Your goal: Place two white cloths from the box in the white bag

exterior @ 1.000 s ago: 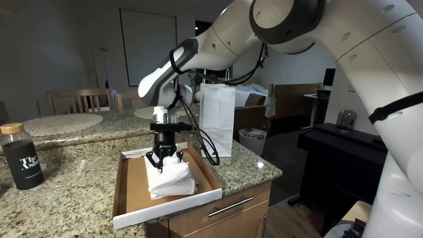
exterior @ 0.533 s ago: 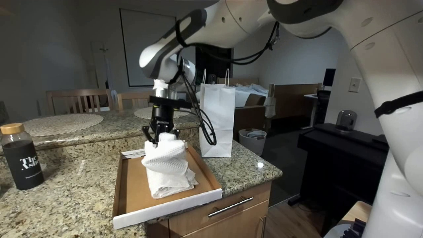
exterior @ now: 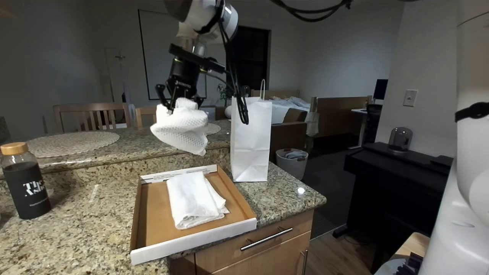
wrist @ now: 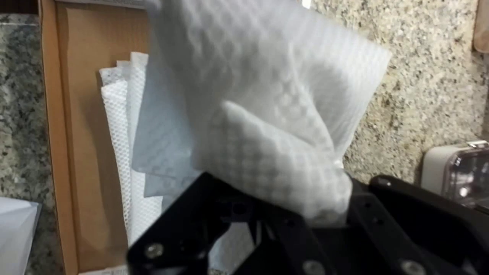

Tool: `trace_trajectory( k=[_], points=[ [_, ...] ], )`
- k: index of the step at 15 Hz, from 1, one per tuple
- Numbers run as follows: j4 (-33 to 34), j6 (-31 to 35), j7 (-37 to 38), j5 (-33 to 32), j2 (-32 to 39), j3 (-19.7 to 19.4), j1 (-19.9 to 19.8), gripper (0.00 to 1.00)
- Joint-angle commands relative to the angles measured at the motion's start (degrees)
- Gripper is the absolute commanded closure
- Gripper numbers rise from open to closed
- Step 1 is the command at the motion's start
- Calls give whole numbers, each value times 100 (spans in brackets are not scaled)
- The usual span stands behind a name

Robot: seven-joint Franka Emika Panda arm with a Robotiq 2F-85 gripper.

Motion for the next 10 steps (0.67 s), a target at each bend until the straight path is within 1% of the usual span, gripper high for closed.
trace_trajectory(
  k=[1, 6, 9, 10],
  points=[
    [-509, 658, 362, 251, -929, -31, -29, 92],
    [-529, 1581, 893, 141, -1613, -111, -136, 92],
    [-541, 2094, 1028, 26, -1942, -254, -322, 92],
    [-509, 2176, 1142, -160, -2006, -316, -427, 92]
  ],
)
